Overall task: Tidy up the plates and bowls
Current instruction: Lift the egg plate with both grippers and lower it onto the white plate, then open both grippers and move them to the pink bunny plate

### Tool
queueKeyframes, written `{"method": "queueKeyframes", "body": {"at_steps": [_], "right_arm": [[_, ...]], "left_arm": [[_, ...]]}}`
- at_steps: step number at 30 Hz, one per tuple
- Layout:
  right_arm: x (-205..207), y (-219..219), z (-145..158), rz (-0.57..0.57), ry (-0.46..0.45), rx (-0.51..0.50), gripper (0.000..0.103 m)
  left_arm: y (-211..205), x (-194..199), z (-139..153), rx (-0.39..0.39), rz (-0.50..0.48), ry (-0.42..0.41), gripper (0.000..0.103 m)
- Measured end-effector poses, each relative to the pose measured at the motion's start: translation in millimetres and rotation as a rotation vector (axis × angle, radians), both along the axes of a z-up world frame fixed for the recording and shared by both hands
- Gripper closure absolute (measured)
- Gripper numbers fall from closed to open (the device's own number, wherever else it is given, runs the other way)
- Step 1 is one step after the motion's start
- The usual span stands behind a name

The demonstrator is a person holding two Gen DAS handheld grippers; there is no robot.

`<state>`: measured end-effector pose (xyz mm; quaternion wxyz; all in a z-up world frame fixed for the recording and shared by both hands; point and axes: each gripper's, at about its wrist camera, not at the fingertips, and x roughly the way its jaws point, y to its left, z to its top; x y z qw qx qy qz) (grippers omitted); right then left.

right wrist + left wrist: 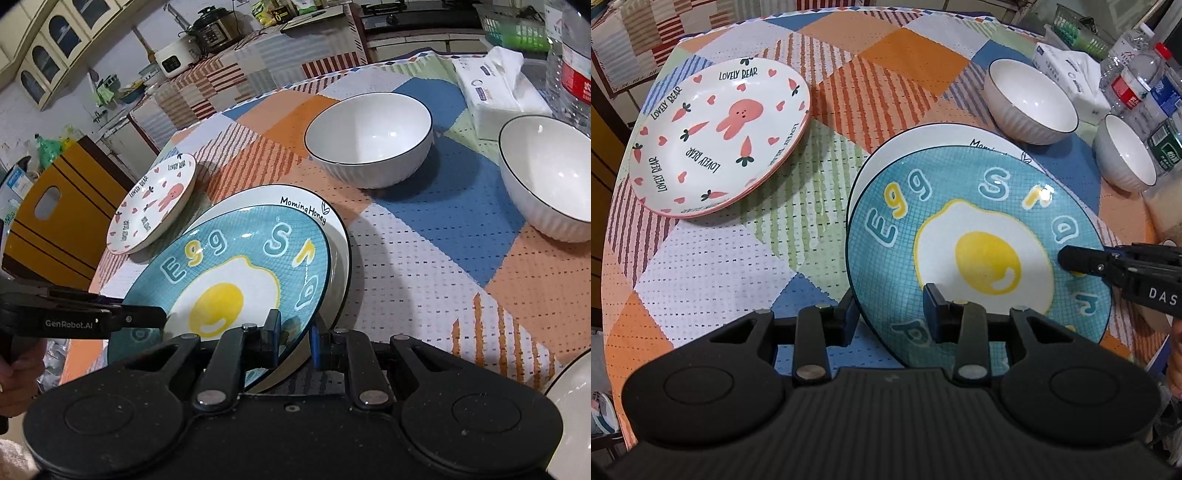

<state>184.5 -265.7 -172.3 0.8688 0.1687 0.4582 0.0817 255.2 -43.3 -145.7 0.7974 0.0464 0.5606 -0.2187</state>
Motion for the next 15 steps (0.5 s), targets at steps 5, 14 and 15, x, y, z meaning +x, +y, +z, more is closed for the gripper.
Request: {"method": "queueKeyframes", "body": {"at_steps": [5, 14, 15], "right_arm": [[11, 19, 5, 0.049, 0.027, -0.127, 0.076], [27, 48, 15, 0.041, 0.097, -0.355, 0.067], [27, 51, 16, 0.041, 0.096, -0.376, 0.067]], "left_arm": [[2, 5, -3, 0.0, 0.022, 0.032, 0.068], [1, 11, -10, -0.013, 0.024, 0.074, 0.068], [0, 12, -10, -0.01, 0.022, 0.072, 0.069]]}}
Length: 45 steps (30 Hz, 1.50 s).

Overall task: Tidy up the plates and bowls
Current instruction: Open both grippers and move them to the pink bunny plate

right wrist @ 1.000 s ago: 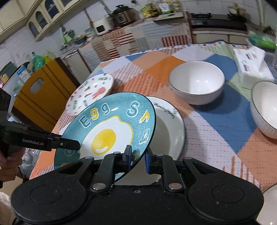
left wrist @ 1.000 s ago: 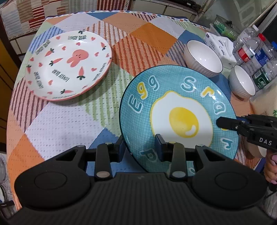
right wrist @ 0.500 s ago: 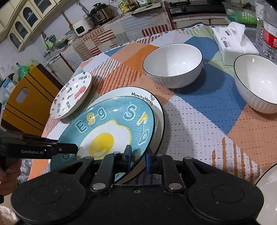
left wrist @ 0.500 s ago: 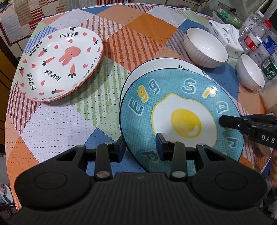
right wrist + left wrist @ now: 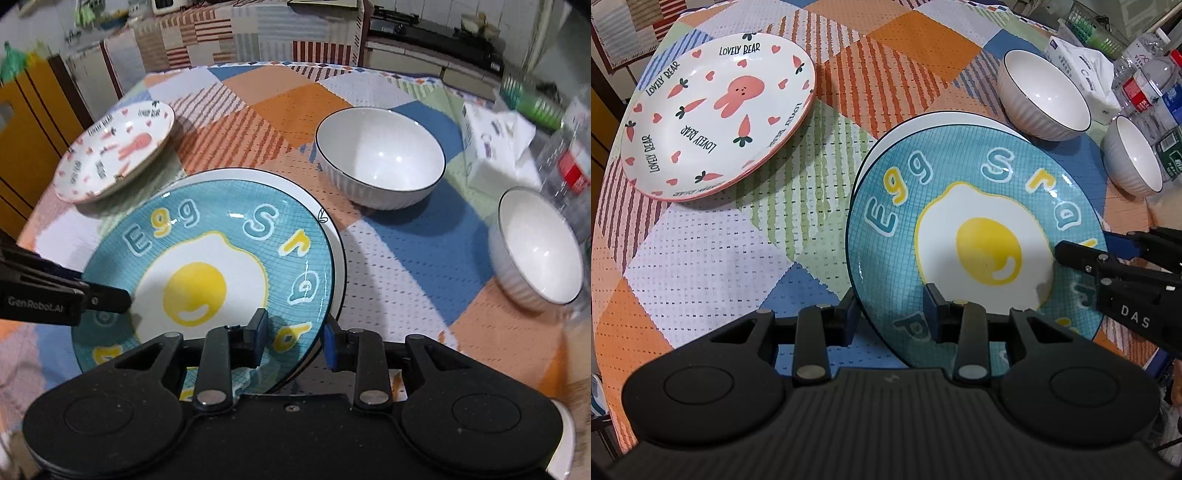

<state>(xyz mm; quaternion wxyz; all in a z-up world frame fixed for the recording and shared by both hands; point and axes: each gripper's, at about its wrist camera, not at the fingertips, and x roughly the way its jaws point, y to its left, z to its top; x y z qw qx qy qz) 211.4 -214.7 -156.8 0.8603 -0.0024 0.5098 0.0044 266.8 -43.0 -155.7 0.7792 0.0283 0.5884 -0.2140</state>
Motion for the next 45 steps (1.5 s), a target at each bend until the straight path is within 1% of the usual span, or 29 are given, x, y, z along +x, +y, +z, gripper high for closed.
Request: {"method": "queueKeyframes", "body": {"at_steps": [3, 7, 9, 12, 16, 19, 22, 24, 27, 28, 30, 31, 33, 34, 38, 40, 41, 43, 45], "right_arm": [[-3, 4, 0, -0.009, 0.0, -0.045, 0.067], [-3, 11, -5, 0.003, 0.003, -0.132, 0.067], [-3, 11, -8, 0.012, -0.009, -0.163, 0.072], [-4, 7, -4, 0.01, -0.018, -0.147, 0.075], [-8, 3, 13, 0.015, -0.059, -0.107, 0.075], [-8, 3, 25, 0.018, -0.057, -0.078, 0.075], [-8, 4, 38, 0.012, -0.056, -0.055, 0.074], [-9, 8, 49, 0.018, -0.067, -0.046, 0.069], [-11, 13, 64, 0.035, -0.088, -0.033, 0.063], [-12, 14, 69, 0.04, -0.095, -0.03, 0.062], [-12, 17, 80, 0.051, -0.107, -0.011, 0.054], [-12, 19, 85, 0.055, -0.112, 0.004, 0.052], [-11, 21, 94, 0.074, -0.119, 0.034, 0.045], [-11, 24, 97, 0.087, -0.117, 0.04, 0.043], [-6, 39, 108, 0.163, -0.105, 0.04, 0.037], [0, 48, 116, 0.21, -0.102, 0.03, 0.035], [4, 52, 121, 0.235, -0.11, 0.024, 0.034], [12, 60, 131, 0.283, -0.124, 0.03, 0.033], [21, 66, 137, 0.322, -0.143, 0.056, 0.033]], "left_arm": [[-3, 1, -2, 0.013, -0.01, -0.005, 0.069], [-12, 3, -3, 0.055, -0.021, -0.016, 0.069], [-12, 4, -3, 0.063, -0.027, -0.013, 0.069], [-7, 4, 1, 0.05, -0.03, -0.008, 0.069], [-1, 0, 16, 0.031, -0.031, -0.027, 0.069], [1, -3, 24, 0.046, -0.054, -0.035, 0.068], [7, -7, 35, 0.035, -0.066, -0.056, 0.064], [11, -9, 42, 0.031, -0.069, -0.065, 0.062], [18, -10, 51, 0.02, -0.069, -0.069, 0.062], [20, -11, 54, 0.017, -0.068, -0.069, 0.06], [25, -12, 60, 0.016, -0.071, -0.077, 0.054], [28, -13, 63, 0.018, -0.072, -0.086, 0.051], [35, -12, 70, 0.02, -0.05, -0.107, 0.05], [39, -12, 73, 0.014, -0.027, -0.12, 0.05], [59, -5, 81, 0.033, 0.002, -0.147, 0.049], [71, 1, 88, 0.04, 0.004, -0.158, 0.042], [78, 5, 90, 0.043, 0.003, -0.164, 0.04], [91, 11, 96, 0.057, 0.007, -0.188, 0.032], [106, 18, 102, 0.079, 0.031, -0.228, 0.031]]}}
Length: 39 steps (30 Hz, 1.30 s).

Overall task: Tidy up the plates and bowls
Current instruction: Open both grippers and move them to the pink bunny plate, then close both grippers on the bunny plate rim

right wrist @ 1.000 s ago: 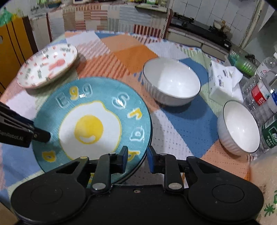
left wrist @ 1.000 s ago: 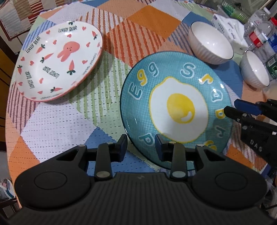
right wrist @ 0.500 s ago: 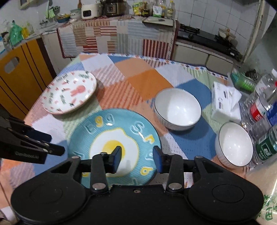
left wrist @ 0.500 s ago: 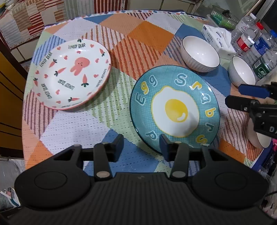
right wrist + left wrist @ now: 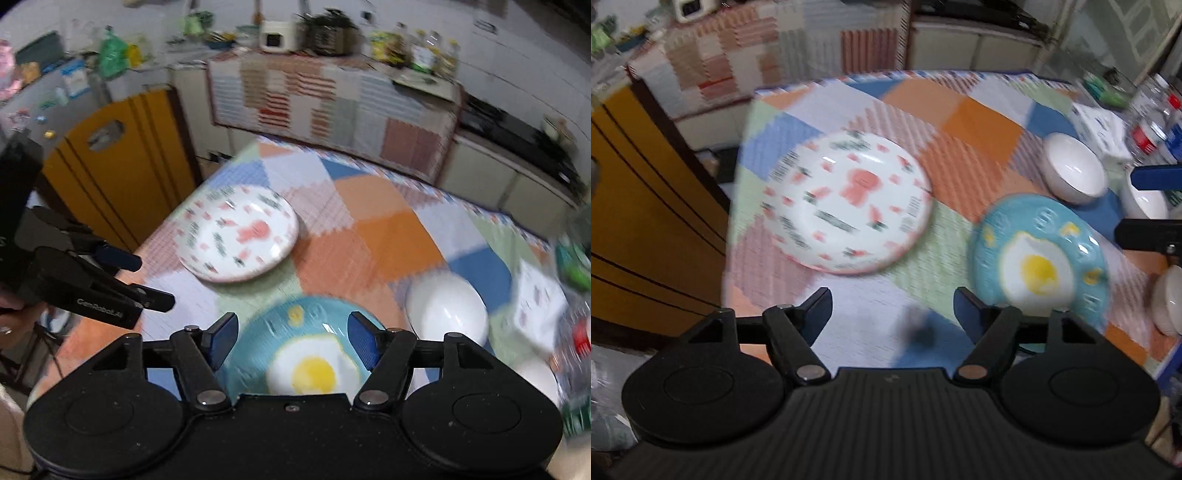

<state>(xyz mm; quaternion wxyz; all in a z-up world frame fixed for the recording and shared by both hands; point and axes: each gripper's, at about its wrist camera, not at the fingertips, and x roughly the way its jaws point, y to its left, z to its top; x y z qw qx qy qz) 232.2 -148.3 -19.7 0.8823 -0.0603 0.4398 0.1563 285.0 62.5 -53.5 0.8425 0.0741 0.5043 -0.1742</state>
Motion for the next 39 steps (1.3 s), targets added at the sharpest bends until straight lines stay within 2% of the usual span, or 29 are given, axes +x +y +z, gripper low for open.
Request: {"method": "queueKeyframes", "body": {"at_steps": [4, 7, 10, 13, 18, 22, 24, 25, 28, 30, 33, 35, 36, 38, 39], "right_arm": [[20, 11, -2, 0.068, -0.032, 0.08, 0.033], [38, 18, -16, 0.111, -0.071, 0.139, 0.033], [62, 22, -37, 0.102, -0.066, 0.196, 0.033], [87, 23, -65, 0.09, -0.022, 0.243, 0.033], [128, 19, -115, -0.012, 0.086, 0.322, 0.034], [149, 14, -144, -0.086, 0.141, 0.369, 0.037], [157, 11, -155, -0.108, 0.173, 0.413, 0.043], [159, 10, -159, -0.111, 0.18, 0.41, 0.044], [164, 13, -168, -0.108, 0.194, 0.387, 0.056], [166, 15, -172, -0.106, 0.199, 0.385, 0.064], [168, 16, -173, -0.11, 0.188, 0.384, 0.065], [171, 17, -175, -0.128, 0.182, 0.396, 0.065], [173, 17, -177, -0.138, 0.183, 0.399, 0.07], [177, 20, -182, -0.148, 0.2, 0.377, 0.083], [176, 21, -183, -0.147, 0.191, 0.385, 0.084]], "left_arm": [[28, 18, 2, -0.005, 0.04, -0.057, 0.025], [44, 30, -5, -0.026, 0.064, -0.079, 0.022], [52, 39, -18, -0.019, 0.086, -0.104, 0.015], [56, 49, -36, -0.023, 0.098, -0.111, 0.015], [57, 68, -67, 0.01, 0.073, -0.14, 0.015], [63, 88, -88, -0.009, 0.079, -0.099, 0.018], [68, 98, -96, -0.036, 0.098, -0.072, 0.019], [69, 101, -99, -0.045, 0.102, -0.064, 0.02], [69, 111, -108, -0.048, 0.108, -0.038, 0.037], [68, 114, -112, -0.058, 0.11, -0.026, 0.043], [66, 117, -116, -0.067, 0.118, -0.015, 0.053], [64, 120, -120, -0.061, 0.128, -0.006, 0.065], [63, 122, -123, -0.062, 0.129, 0.005, 0.072], [66, 124, -128, -0.086, 0.129, 0.007, 0.073], [70, 125, -130, -0.117, 0.14, 0.009, 0.074]]}}
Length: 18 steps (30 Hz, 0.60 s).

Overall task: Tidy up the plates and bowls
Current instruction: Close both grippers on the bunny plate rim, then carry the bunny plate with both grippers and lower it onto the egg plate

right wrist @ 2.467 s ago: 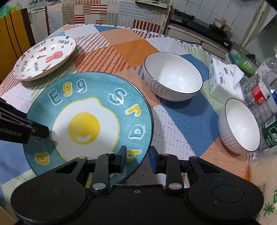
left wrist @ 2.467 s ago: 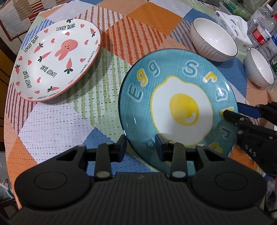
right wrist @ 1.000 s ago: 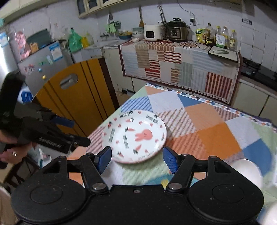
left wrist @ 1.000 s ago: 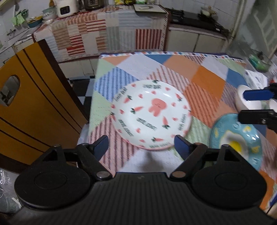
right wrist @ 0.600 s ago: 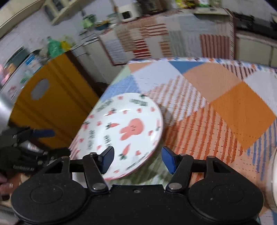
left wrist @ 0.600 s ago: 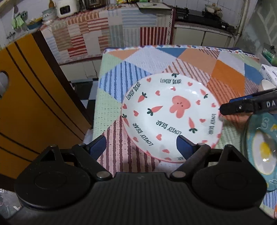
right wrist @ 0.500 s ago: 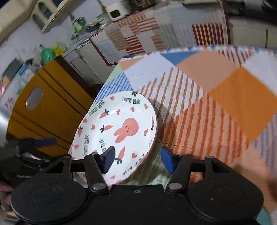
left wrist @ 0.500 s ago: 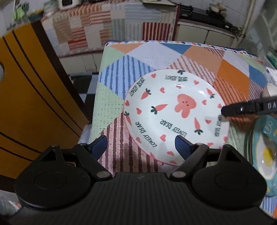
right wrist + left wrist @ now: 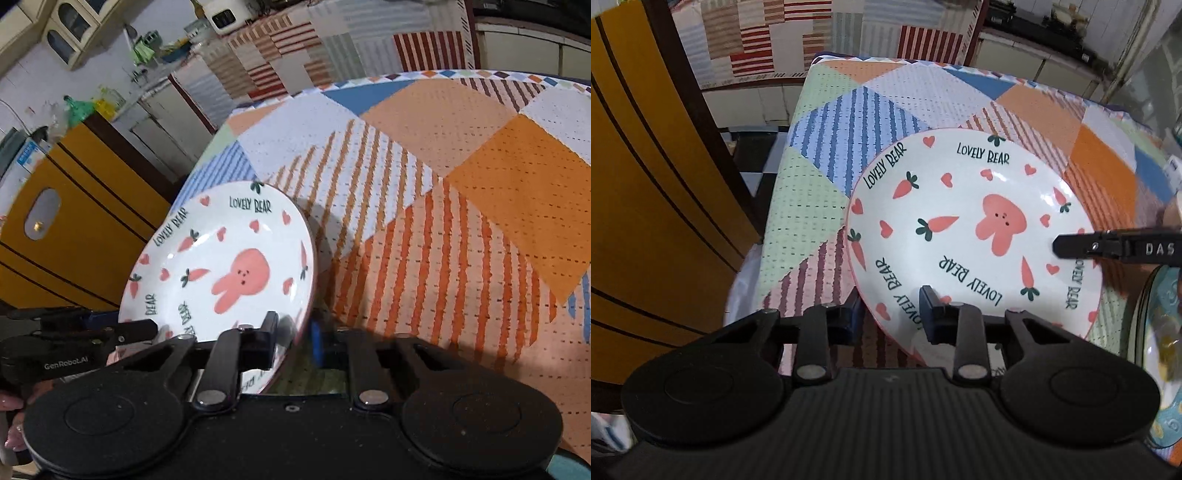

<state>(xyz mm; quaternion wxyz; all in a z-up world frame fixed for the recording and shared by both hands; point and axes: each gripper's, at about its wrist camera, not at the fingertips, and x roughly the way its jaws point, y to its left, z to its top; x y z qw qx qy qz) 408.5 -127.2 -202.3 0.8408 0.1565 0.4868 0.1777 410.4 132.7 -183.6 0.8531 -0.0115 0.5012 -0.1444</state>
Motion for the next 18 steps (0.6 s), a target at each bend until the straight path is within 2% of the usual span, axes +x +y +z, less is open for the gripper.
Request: {"method": "queueKeyframes", "body": {"at_steps": [3, 7, 9, 11, 14, 18], "right_arm": [[-1, 0, -1, 0.007, -0.012, -0.004, 0.085], [0, -1, 0, 0.038, 0.007, 0.007, 0.085], [-6, 3, 6, 0.109, -0.032, -0.031, 0.084], [-11, 3, 12, 0.15, -0.047, -0.027, 0.084], [-21, 4, 19, 0.19, -0.06, -0.042, 0.084], [-40, -4, 31, 0.191, -0.074, -0.001, 0.084]], "left_arm": [[14, 4, -3, -0.101, 0.065, 0.042, 0.08], [12, -4, -1, -0.079, 0.069, 0.022, 0.08], [20, -13, -1, -0.117, 0.076, 0.012, 0.08], [27, -23, 1, -0.169, 0.084, 0.022, 0.08], [21, -47, 13, -0.132, 0.061, -0.053, 0.08], [14, -78, 35, -0.102, 0.021, -0.129, 0.08]]}}
